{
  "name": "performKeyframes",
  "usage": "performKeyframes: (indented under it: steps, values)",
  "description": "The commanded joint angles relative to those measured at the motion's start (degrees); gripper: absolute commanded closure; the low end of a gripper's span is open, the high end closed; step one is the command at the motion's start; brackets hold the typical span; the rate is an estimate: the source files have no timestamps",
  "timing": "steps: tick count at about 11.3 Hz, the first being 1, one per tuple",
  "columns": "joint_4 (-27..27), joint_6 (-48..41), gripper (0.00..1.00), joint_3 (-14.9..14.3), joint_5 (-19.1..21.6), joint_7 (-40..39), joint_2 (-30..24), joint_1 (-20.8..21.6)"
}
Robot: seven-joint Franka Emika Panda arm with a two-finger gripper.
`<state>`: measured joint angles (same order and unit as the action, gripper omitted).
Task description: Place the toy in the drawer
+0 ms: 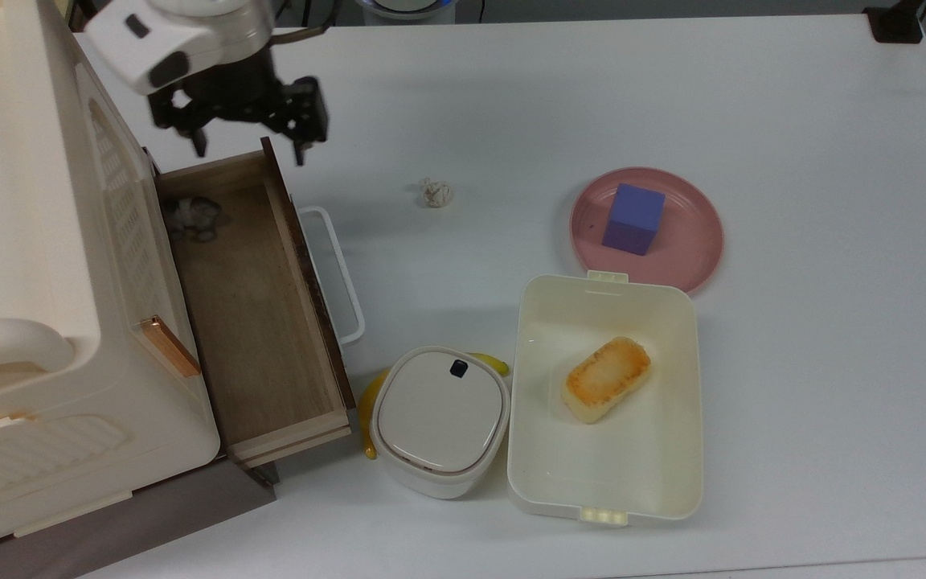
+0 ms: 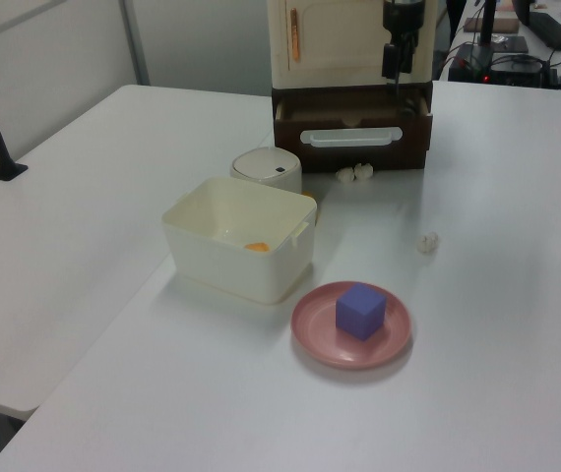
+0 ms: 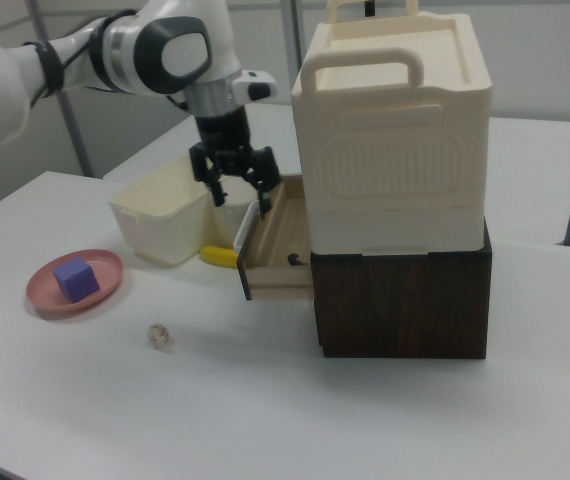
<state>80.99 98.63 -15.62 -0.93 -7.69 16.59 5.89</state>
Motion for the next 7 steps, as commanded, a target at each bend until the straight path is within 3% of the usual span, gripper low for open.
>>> performKeyframes:
  steps: [1,5,7]
  values:
    - [9.2,-4.6,0.00,4.4,0.1,1.8,-8.2,0.7]
    - [12.0,-4.3,0.00,10.6,-2.2,7.1,-10.9,-3.2]
    - [12.7,-4.0,0.00,11.0,-2.8,8.2,-12.0,-3.5]
